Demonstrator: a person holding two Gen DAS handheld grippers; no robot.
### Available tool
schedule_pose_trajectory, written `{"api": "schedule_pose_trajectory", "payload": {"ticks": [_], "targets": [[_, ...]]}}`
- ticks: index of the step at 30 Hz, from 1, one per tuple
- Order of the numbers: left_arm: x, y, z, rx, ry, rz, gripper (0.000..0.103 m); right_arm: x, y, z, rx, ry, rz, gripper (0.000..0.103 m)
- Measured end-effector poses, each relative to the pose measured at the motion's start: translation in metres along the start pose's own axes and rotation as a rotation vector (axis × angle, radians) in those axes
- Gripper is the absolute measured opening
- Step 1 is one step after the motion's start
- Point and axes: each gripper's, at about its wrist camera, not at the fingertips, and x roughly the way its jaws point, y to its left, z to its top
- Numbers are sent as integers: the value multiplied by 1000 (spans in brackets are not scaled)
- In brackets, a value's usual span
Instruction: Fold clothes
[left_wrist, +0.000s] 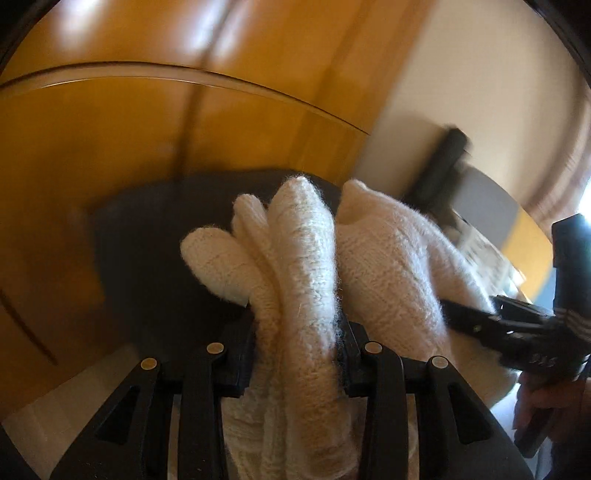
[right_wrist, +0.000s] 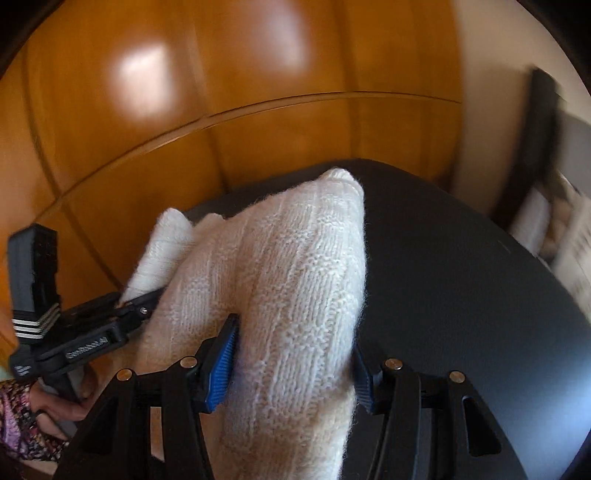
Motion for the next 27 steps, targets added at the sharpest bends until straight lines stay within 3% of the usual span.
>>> {"api": "schedule_pose_trajectory", "payload": {"ticks": [5, 9, 12, 16, 20, 22, 23, 25, 27], "targets": [[31, 51, 28, -120, -12, 91, 39, 88, 20, 57, -65, 68, 10, 54], [59, 71, 42, -195, -10, 143, 45, 136, 24, 99, -75, 92, 6, 54], [78, 84, 52, -245, -10, 184, 58, 164, 40, 124, -137, 102, -28, 54], [87, 112, 53, -341, 7, 194, 95, 190, 40, 143, -145, 102, -69, 62], [70, 155, 29, -567, -11, 31, 96, 187, 16, 152, -34, 107, -38, 64], [54, 163, 17, -599, -39, 7, 96, 160, 10, 150, -18, 10, -112, 63], [46, 164, 12, -602, -55, 4, 96, 145, 10, 147, -16, -36, -106, 63], [33, 163, 6, -588, -80, 5, 96, 118, 16, 135, -14, -96, 26, 56], [21, 158, 1, -556, -96, 17, 96, 99, 38, 115, -89, -100, 98, 54]]}}
